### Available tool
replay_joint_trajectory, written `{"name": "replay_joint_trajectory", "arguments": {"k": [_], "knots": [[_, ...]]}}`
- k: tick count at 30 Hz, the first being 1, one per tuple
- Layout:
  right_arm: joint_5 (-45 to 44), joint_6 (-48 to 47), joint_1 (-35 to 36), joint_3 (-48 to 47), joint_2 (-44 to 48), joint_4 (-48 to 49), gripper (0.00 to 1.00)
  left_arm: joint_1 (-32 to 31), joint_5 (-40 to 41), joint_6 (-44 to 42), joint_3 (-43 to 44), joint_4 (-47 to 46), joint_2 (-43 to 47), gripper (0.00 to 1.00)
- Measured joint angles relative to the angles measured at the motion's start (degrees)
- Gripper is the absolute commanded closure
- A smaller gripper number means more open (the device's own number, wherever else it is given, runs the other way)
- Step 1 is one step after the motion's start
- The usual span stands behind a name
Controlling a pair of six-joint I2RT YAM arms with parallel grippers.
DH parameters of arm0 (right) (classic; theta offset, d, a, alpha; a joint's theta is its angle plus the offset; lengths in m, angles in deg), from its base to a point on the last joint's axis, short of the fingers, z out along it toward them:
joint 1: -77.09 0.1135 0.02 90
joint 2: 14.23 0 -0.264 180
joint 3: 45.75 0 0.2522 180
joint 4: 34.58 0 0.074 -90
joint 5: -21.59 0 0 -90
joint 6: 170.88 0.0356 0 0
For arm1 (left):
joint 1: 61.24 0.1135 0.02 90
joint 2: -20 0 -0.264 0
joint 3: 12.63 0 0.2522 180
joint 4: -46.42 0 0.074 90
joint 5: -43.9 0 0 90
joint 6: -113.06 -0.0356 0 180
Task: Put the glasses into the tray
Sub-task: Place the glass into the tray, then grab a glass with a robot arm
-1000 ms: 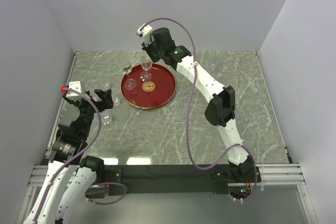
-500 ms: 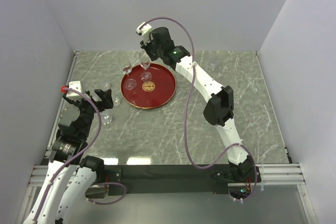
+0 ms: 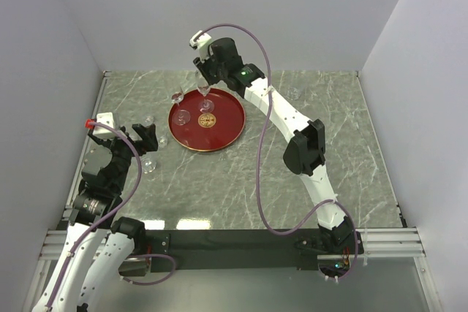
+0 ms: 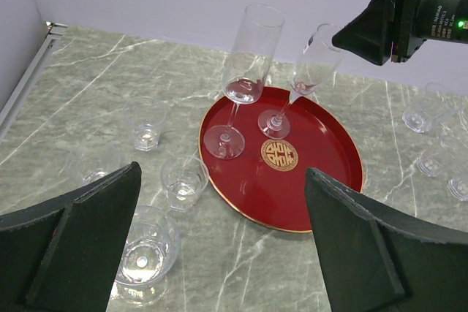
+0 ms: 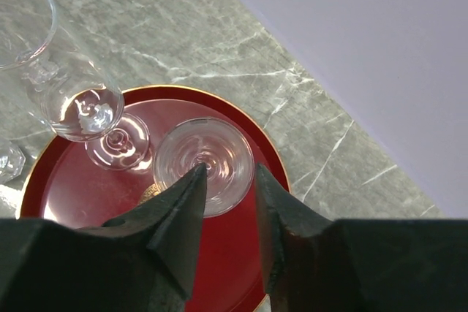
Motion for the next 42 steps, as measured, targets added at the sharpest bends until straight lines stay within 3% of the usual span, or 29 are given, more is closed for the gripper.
{"name": "replay_joint_trajectory", "arguments": {"k": [9, 30, 35, 42], "knots": [[0.0, 0.0, 0.0, -1.2, 0.0, 0.0, 0.53, 0.0, 0.0, 0.0, 0.0, 0.0, -0.1, 0.01], [0.0, -0.5, 0.0, -1.7, 1.1, -1.8, 0.52, 0.0, 1.0, 0.0, 0.0, 0.0, -0.2, 0.01], [0.2, -0.9, 0.0, 0.2, 5.8, -3.0, 0.52, 0.0, 1.5, 0.0, -0.1, 0.0, -0.4, 0.00], [0.6, -1.9, 0.0, 10.3, 19.4, -2.7, 0.52, 0.0, 2.1, 0.2, -0.2, 0.0, -0.7, 0.00]]}}
